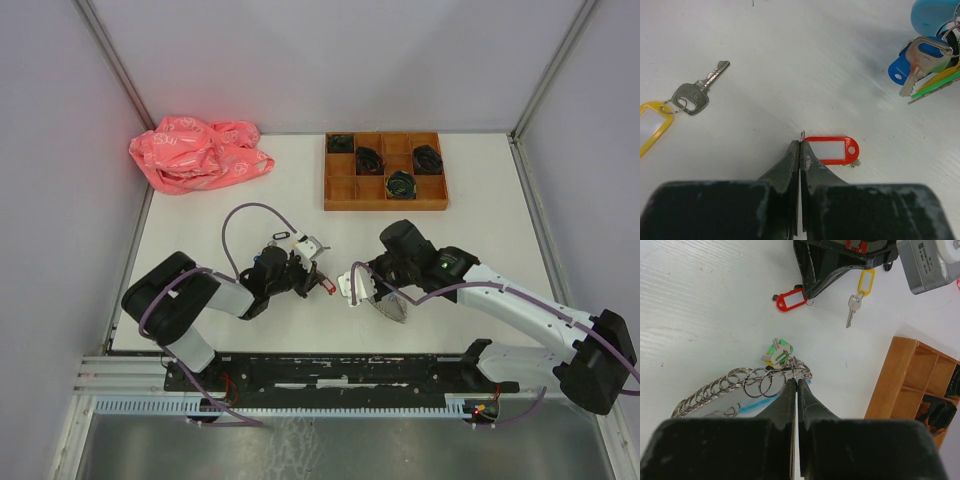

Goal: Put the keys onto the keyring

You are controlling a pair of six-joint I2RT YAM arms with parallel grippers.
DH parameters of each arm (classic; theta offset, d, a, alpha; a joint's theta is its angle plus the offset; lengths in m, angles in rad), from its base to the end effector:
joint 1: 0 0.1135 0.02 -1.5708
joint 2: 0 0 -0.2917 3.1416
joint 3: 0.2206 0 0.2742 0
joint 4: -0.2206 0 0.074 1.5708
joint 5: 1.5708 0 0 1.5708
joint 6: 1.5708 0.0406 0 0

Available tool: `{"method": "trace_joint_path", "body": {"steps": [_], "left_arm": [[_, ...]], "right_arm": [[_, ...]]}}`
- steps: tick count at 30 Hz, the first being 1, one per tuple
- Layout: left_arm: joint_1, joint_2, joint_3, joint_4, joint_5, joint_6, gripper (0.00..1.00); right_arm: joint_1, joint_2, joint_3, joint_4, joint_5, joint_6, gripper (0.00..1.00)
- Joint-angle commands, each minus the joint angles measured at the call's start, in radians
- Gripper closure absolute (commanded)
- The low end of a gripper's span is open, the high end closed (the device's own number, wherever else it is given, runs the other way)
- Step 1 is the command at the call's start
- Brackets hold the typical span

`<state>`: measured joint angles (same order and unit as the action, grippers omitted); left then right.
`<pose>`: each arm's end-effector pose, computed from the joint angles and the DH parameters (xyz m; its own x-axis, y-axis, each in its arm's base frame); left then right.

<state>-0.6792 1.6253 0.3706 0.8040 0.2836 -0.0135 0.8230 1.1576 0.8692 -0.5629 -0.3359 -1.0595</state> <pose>0.2090 -0.1833 0.1199 -0.3497 0.2657 -0.8984 0.7944 0.5924 -0.1340 0.1605 0.1927 0.2776 0.4822 -0.6909 -0.5387 -0.8570 -0.2447 -0.4534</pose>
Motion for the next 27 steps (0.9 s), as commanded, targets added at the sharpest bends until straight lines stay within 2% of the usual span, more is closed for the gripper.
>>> {"method": "trace_joint_path", "body": {"steps": [1,13,20,27], "left_arm": [[0.003,-0.029,0.011,0.022,0.023,0.051,0.97],[0.003,-0.210,-0.039,0.094,0.084,0.095,0.97],[-0.009,-0.364,-0.062,0.077,0.147,0.149,0.97],[-0.078,-0.486,-0.085,0.040,0.084,0.208,0.97]], "right_arm": [[0.005,-0.006,0.055,0.006,-0.015,0.007,0.99],[0.005,-0.009,0.066,0.001,0.007,0.030,0.99],[0.005,-0.010,0.077,0.013,0.044,0.068,0.99],[0.005,-0.037,0.064,0.050,0.071,0.107,0.99]]}}
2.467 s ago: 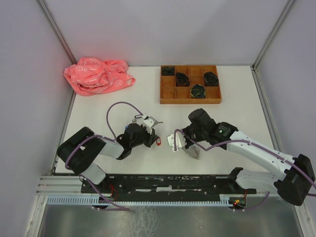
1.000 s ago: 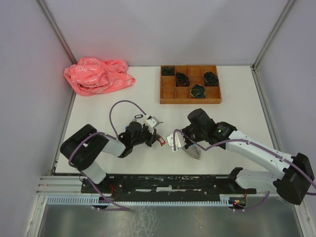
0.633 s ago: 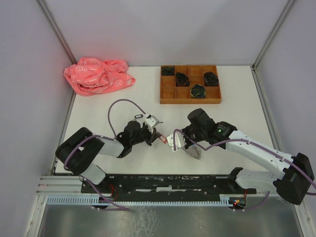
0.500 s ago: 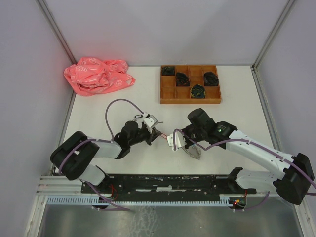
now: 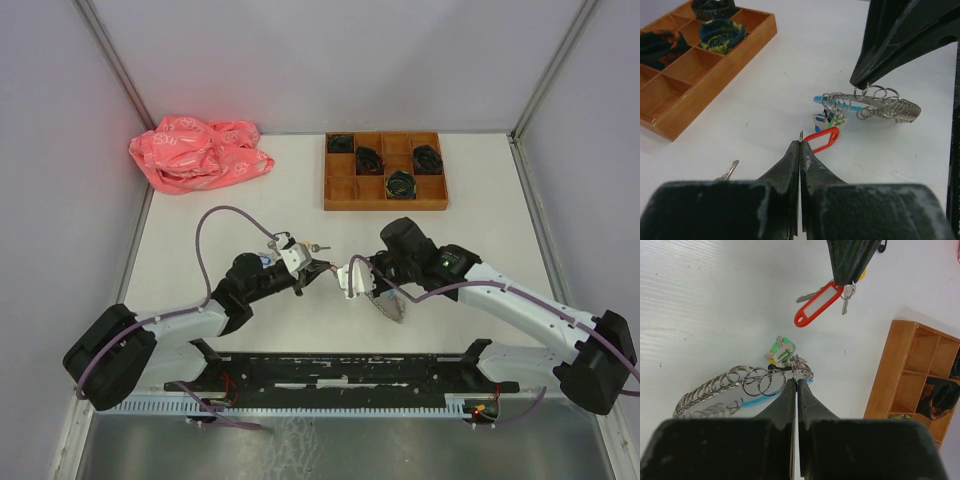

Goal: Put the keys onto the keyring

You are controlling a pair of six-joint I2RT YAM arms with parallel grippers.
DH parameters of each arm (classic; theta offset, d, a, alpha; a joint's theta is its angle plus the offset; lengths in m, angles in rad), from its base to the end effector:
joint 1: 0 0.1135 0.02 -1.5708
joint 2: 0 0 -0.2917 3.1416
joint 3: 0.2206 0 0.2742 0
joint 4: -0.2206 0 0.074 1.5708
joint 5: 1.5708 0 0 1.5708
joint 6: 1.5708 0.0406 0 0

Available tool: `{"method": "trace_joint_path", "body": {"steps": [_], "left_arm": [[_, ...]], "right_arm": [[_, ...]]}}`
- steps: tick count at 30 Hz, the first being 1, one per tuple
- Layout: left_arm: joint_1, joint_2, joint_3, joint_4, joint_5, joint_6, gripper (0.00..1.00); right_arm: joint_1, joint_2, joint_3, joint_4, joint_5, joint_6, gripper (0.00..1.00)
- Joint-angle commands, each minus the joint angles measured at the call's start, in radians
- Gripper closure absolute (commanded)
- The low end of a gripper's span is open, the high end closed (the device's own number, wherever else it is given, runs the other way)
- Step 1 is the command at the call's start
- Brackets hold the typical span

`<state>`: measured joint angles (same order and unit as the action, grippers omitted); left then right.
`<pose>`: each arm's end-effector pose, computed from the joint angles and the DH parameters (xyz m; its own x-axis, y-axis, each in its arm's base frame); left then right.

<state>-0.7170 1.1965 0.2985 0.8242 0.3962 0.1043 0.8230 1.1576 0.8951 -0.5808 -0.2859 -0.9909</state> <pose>0.1692 -0.1683 0.2049 0.0380 0.0943 -0.9948 0.8972 0.4350 0.0755 0.1629 0.1925 0.2848 0.4168 -0.7308 -0.5406 -0.8802 -0.1759 -0.4409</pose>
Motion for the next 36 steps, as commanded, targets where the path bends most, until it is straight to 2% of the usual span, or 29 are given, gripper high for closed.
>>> {"method": "trace_joint_path", "body": {"steps": [1,10,22,36], "left_arm": [[-0.049,-0.069,-0.012,0.007,-0.046,0.102,0.97],[-0.131,-0.090,-0.004,-0.037,-0.100,0.211,0.97],[-0.215,-0.137,-0.001,-0.030,-0.262,0.295,0.97],[-0.250,-0.103,0.006,0.047,-0.256,0.351,0.97]], "right_arm": [[0.005,-0.042,0.035,0.074,0.024,0.040,0.99],[0.005,-0.075,0.012,0.122,0.039,0.044,0.99],[0.005,-0.057,-0.014,0.187,-0.026,0.060,0.99],[0.006,-0.055,-0.048,0.253,-0.027,0.078,0.99]]}}
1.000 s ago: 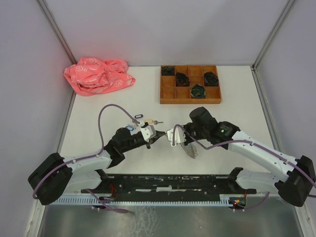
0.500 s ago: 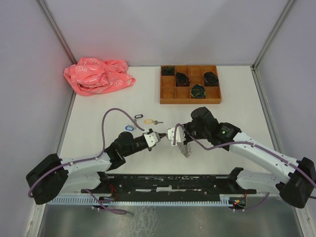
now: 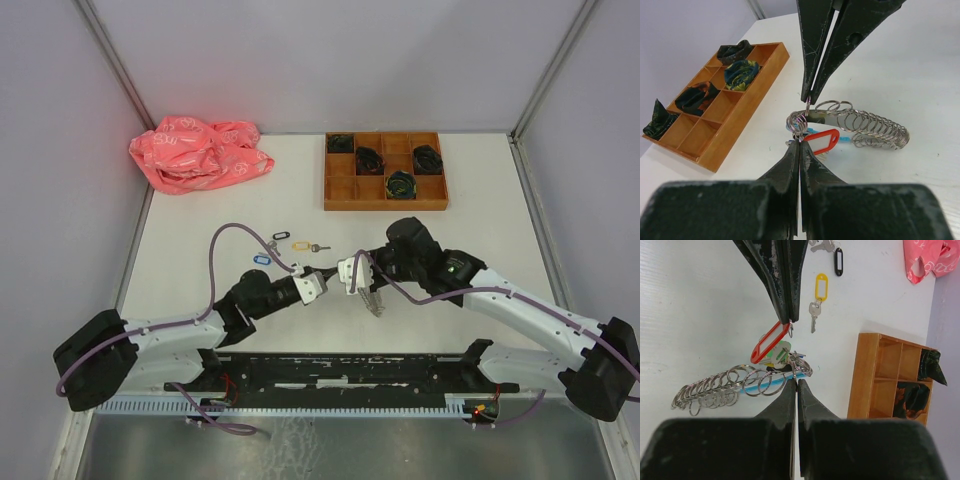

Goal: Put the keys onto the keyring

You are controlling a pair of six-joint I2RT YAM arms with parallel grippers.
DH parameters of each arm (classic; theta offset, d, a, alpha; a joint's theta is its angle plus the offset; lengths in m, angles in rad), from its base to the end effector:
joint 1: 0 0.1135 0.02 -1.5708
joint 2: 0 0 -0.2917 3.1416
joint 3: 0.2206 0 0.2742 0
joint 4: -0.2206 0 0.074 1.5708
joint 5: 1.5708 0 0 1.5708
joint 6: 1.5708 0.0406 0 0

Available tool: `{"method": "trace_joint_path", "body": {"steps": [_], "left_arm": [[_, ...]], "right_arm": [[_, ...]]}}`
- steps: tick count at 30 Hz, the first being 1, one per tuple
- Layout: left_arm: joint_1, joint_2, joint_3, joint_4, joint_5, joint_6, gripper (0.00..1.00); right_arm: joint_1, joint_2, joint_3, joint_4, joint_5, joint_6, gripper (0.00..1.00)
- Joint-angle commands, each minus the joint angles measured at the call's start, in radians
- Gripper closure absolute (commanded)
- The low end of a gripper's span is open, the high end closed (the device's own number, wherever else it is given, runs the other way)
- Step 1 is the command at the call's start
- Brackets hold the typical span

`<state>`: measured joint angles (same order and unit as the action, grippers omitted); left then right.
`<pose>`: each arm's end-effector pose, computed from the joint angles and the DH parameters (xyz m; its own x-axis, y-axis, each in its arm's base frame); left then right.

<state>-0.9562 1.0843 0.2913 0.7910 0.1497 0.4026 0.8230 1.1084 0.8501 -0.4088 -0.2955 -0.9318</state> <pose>0.1267 -0.1900 0.2226 0.3492 0.1772 -0.9202 0.8229 0.4118 0.3915 0.1631 0.1932 0.2944 0.4370 -0.6581 -0.6132 -0.8488 -0.0762 -0.5232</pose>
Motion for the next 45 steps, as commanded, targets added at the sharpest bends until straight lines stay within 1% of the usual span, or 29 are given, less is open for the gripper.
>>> {"method": "trace_joint_path", "body": {"steps": [1,5,19,45], "left_arm": [[-0.011,0.012,0.016,0.080,-0.007,0.053,0.97],[-0.016,0.030,0.023,0.086,-0.010,0.054,0.97],[-0.023,0.060,0.040,0.122,-0.003,0.045,0.97],[-0.023,0.066,0.051,0.128,-0.001,0.045,0.97]], "right_arm": [[0.007,-0.007,-0.004,0.086,-0.017,0.019,0.99],[0.007,-0.019,-0.017,0.109,-0.021,0.024,0.99],[0.007,-0.008,-0.011,0.100,-0.042,0.025,0.99],[0.006,0.008,0.007,0.076,-0.065,0.027,0.99]]}}
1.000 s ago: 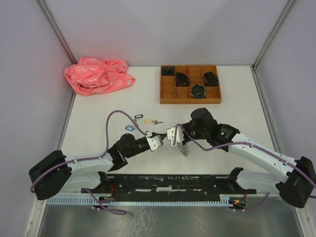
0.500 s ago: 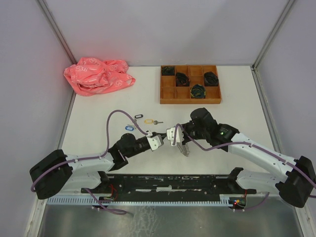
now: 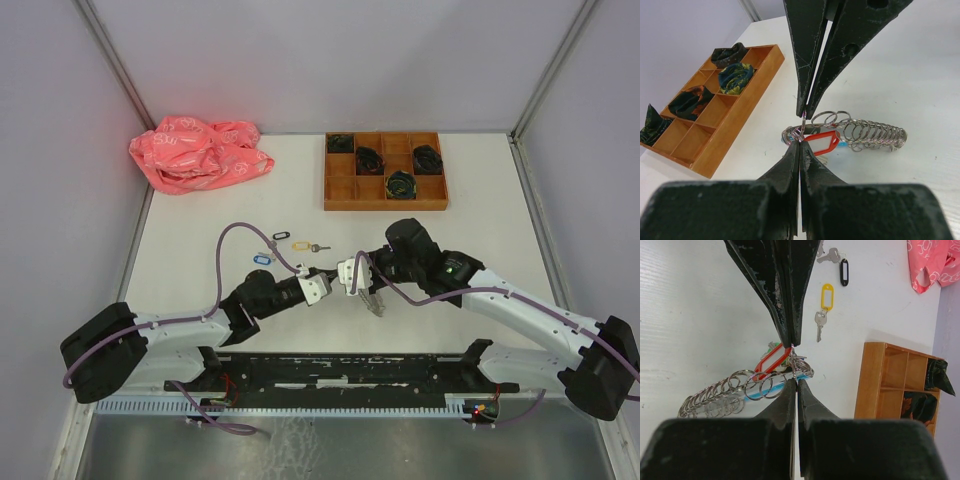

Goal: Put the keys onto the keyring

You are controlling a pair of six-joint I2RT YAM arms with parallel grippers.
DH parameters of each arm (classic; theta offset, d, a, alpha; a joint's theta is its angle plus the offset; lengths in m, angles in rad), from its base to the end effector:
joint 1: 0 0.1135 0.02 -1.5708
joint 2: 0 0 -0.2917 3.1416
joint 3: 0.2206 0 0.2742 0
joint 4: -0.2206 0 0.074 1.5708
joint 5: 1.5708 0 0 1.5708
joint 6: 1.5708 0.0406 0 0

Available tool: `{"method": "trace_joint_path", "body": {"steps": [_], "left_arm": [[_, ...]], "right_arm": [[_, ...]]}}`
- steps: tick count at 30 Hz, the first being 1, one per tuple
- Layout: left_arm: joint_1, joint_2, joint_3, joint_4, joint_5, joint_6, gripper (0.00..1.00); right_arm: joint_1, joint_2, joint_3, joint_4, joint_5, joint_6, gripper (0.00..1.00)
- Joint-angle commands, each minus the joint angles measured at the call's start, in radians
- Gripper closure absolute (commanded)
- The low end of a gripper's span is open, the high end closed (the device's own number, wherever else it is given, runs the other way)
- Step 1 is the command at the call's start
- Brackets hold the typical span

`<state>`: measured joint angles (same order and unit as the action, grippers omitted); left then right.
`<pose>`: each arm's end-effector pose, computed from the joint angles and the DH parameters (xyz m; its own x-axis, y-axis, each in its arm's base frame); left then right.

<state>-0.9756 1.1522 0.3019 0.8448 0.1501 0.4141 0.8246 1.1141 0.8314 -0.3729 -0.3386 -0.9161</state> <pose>0.1280 -0.1998 0.2179 0.3603 0.1774 -0.9158 0.8275 0.3923 0.4016 0.1626 0.1957 0.2898 0.4392 -0.6271 -0.6433 -0.8588 -0.0829 -0.5055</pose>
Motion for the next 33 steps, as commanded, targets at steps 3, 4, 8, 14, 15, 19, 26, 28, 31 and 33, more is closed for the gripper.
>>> {"method": "trace_joint_path", "body": {"steps": [3,4,8,14,15,19,26,28,31,33], "left_arm": [[-0.005,0.000,0.041,0.081,0.001,0.032,0.97],[-0.005,0.001,0.042,0.084,0.006,0.030,0.97],[-0.005,0.004,0.041,0.101,0.018,0.022,0.97],[-0.005,0.014,0.037,0.124,0.034,0.005,0.97],[-0.005,0.016,0.036,0.129,0.034,0.001,0.97],[-0.005,0.024,0.027,0.165,0.037,-0.014,0.97],[-0.006,0.051,0.017,0.229,0.053,-0.042,0.97],[-0.007,0.060,0.018,0.235,0.057,-0.048,0.97],[-0.007,0.065,0.017,0.232,0.051,-0.050,0.97],[-0.007,0.054,0.016,0.214,0.038,-0.046,0.97]], "right_arm": [[0.005,0.004,0.028,0.038,-0.023,0.012,0.99],[0.006,0.004,0.028,0.038,-0.025,0.012,0.99],[0.005,0.008,0.032,0.035,-0.032,0.017,0.99],[0.005,0.007,0.034,0.050,-0.043,0.037,0.99],[0.005,0.006,0.034,0.054,-0.045,0.041,0.99],[0.005,0.007,0.035,0.066,-0.055,0.061,0.99],[0.005,0.008,0.034,0.077,-0.066,0.079,0.99],[0.005,0.008,0.033,0.082,-0.066,0.082,0.99],[0.005,0.005,0.033,0.082,-0.065,0.080,0.99],[0.006,-0.003,0.029,0.079,-0.061,0.072,0.99]]}}
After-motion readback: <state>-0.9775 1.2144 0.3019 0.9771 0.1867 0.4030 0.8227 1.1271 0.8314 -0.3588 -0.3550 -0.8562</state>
